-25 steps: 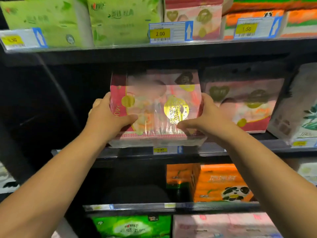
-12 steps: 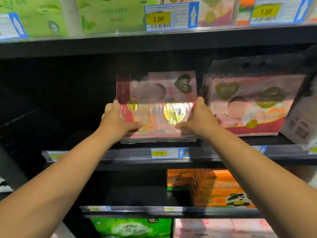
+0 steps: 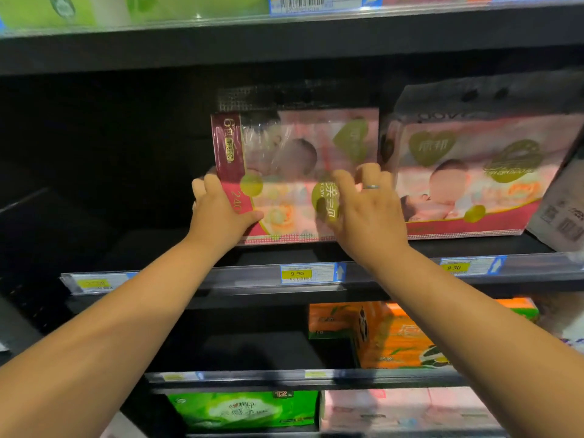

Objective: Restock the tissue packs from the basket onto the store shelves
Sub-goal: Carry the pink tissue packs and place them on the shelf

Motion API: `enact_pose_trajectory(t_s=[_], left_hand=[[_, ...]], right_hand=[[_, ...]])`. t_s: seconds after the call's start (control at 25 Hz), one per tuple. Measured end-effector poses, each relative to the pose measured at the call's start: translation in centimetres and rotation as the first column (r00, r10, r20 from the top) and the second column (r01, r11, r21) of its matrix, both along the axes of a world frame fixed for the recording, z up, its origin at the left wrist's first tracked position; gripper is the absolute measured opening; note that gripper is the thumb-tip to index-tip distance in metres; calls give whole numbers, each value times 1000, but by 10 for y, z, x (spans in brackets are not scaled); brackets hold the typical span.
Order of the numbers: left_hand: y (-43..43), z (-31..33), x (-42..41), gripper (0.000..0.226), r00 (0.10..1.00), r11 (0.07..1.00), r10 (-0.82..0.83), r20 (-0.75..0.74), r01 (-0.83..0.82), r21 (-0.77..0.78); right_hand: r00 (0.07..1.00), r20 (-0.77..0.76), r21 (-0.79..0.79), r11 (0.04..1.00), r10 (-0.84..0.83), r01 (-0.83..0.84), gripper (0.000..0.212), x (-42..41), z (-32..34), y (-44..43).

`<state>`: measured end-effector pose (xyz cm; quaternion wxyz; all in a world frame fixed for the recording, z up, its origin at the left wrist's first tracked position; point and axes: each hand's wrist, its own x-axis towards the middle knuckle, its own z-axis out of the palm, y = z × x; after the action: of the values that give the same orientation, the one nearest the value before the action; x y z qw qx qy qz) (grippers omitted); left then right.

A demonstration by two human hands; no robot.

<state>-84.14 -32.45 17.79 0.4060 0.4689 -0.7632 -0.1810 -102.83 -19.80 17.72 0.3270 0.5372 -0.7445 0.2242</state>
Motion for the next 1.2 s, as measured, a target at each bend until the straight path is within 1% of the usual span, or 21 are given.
enact_pose_trajectory(t_s=[0.04, 0.08, 0.12, 0.16, 0.2, 0.28, 0.36, 0.44, 0.56, 0.64, 0.72, 0.76, 0.84, 0.92, 1.08, 1.2], left_hand=[[-1, -2, -2, 93, 1000, 1000, -8, 4, 8, -10], [-2, -3, -3, 94, 1000, 1000, -18, 4, 18, -18], [-3, -5, -5, 97, 1000, 999, -31, 5, 31, -22], [-4, -5, -6, 99, 999, 999, -44, 10, 44, -20], [-5, -5, -8, 101, 999, 999, -50, 17, 50, -12], [-8, -4, -13, 105, 999, 999, -37, 40, 37, 1], [-11, -3, -21, 107, 998, 1000, -15, 54, 15, -8], [-17, -4, -29, 108, 998, 1000, 0, 65, 2, -28], [-24, -4, -40, 100, 988, 1000, 3, 154, 0, -24], [-31, -3, -45, 95, 989, 1000, 3, 149, -1, -17], [-41, -2, -49, 100, 995, 1000, 22, 99, -22, -1], [-46, -1, -52, 102, 995, 999, 31, 97, -33, 15], [-55, 0, -58, 104, 986, 997, 50, 156, -59, 51], [-62, 2, -62, 106, 973, 996, 63, 224, -77, 55], [-74, 1, -68, 105, 960, 998, 36, 277, -48, 36], [-82, 0, -72, 101, 956, 1000, 24, 292, -24, -5]], right_hand=[[998, 8, 97, 994, 58, -59, 47, 4, 1, -4], [993, 57, 230, 967, 99, -109, 38, 7, 2, -9], [989, 104, 364, 921, 107, -138, 33, 7, 1, -16], [989, 111, 448, 883, 98, -138, 30, 6, 1, -21], [989, 111, 480, 866, 95, -137, 28, 5, 1, -25], [991, 100, 494, 860, 85, -124, 30, 3, 0, -31], [993, 94, 536, 837, 69, -109, 39, 1, -1, -35], [991, 123, 580, 807, 44, -108, 49, -3, -1, -39], [989, 149, 633, 766, 23, -113, 61, -9, -3, -46], [990, 140, 650, 754, 9, -98, 67, -12, -4, -53], [992, 127, 659, 748, -2, -83, 69, -14, -3, -61], [992, 127, 668, 740, -5, -82, 70, -15, -3, -66], [992, 126, 694, 715, -7, -83, 71, -18, -2, -74], [992, 123, 721, 689, -17, -77, 72, -21, -2, -81], [988, 137, 762, 645, -76, -56, 72, -31, -3, -96], [981, 167, 755, 653, -103, -60, 69, -38, -2, -106]])
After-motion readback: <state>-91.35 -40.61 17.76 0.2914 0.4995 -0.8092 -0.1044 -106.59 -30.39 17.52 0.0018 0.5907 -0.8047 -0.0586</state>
